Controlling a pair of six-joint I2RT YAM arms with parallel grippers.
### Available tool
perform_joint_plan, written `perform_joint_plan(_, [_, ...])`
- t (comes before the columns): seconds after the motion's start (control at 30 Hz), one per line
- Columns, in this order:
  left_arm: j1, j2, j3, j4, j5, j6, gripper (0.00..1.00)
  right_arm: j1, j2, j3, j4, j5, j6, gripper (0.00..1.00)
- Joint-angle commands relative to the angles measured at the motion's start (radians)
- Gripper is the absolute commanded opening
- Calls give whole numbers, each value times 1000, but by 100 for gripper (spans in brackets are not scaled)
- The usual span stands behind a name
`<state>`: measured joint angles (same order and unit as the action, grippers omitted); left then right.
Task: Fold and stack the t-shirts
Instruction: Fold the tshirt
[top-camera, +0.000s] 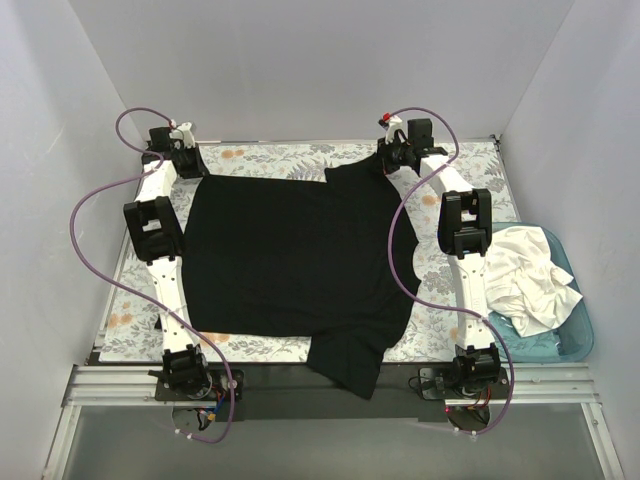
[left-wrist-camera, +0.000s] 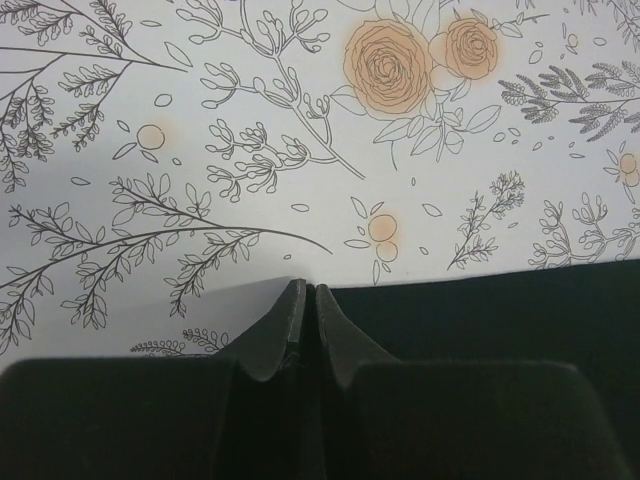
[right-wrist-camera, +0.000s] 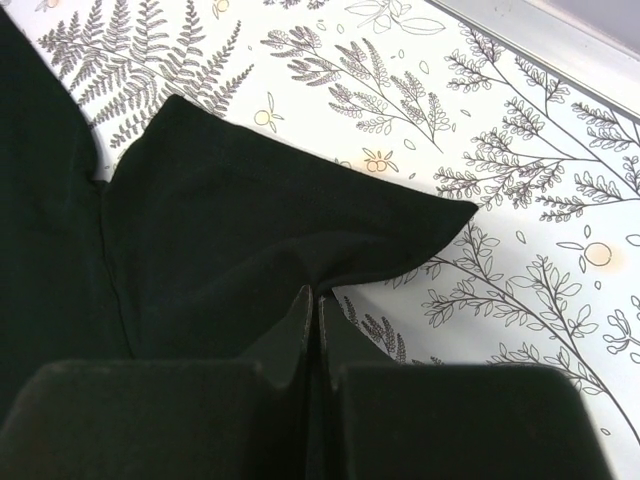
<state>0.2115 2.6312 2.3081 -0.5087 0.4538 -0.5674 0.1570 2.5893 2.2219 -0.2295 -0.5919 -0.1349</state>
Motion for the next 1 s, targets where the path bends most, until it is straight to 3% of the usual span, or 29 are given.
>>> perform_joint_plan(0.0, [-6, -16, 4, 25, -18, -15, 0, -4, -106, 7, 36, -43, -11, 1])
perform_joint_plan(0.47, [3, -175, -102, 133, 45, -6, 0, -4, -340, -149, -16, -83, -34, 1])
perform_joint_plan(0.97, [74, -436, -392, 211, 220, 46, 0, -2, -480, -263, -128, -114, -34, 1])
